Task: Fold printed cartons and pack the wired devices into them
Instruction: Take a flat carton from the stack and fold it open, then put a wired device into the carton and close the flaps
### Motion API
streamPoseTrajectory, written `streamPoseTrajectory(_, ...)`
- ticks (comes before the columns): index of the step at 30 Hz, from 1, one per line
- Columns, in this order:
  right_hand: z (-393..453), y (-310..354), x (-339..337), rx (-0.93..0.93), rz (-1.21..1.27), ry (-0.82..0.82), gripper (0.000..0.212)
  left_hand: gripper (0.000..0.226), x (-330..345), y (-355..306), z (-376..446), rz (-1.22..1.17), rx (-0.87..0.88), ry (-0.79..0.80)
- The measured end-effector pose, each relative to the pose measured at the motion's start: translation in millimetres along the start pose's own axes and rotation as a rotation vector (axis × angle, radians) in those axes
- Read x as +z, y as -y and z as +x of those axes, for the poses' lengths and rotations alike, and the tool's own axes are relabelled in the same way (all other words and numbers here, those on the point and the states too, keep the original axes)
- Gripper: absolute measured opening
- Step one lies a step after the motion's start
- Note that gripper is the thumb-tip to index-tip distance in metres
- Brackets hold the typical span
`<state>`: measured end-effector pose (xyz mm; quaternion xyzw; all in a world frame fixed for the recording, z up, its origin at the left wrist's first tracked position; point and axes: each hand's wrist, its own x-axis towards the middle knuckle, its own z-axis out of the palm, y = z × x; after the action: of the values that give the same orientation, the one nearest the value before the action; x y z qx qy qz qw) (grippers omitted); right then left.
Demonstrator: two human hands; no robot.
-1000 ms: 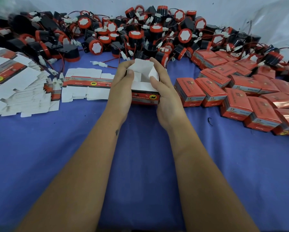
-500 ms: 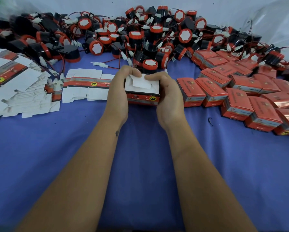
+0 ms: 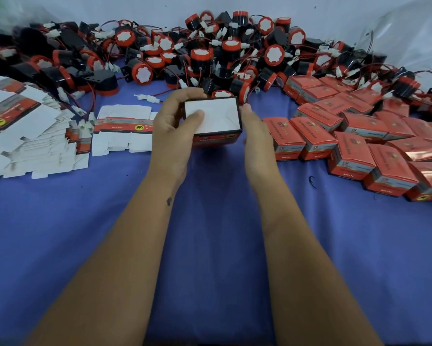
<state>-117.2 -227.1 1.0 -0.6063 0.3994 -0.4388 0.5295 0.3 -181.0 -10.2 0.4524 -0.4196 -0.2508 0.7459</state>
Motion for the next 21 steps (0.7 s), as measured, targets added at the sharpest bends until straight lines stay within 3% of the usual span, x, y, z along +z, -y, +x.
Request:
streamPoseTrajectory(3,-1,-2,-1,0.111,0.050,0.085,0.040,0.037,7,0,-1,-0.037,-0.084,0.049)
streamPoseTrajectory(5,1,-1,1,0.105,0.159,0.085,0.032,0.040,11,-1,7,-0.033,-0.188,-0.017)
streamPoseTrajectory(7,3,0,-2,0.061,0.314,0.063,0.013,0.059,13,-3,14,0.010,-0.340,-0.061)
streamPoseTrajectory(9,5,2,-6,-0.002,0.447,0.082,0.022,0.071,8,2,13,-0.060,-0.443,-0.023)
streamPoseTrajectory(11,6,-2,-10,-0.076,0.486,0.122,0.031,0.050,3,7,7,-0.110,-0.501,0.073)
streamPoseTrajectory(13,5,-3,-10,-0.091,0.451,0.126,0.034,0.038,0,10,3,0.025,-0.465,0.170)
streamPoseTrajectory(15,6,-5,-9,-0.034,0.292,0.085,0.042,0.043,-3,13,6,0.094,-0.374,0.063)
streamPoseTrajectory(18,13,-6,-9,0.085,-0.002,0.064,0.054,0.037,-12,16,15,0.024,-0.299,-0.270)
streamPoseTrajectory(21,29,-6,-3,0.034,-0.181,0.094,0.051,0.055,-16,17,20,0.146,-0.227,-0.411)
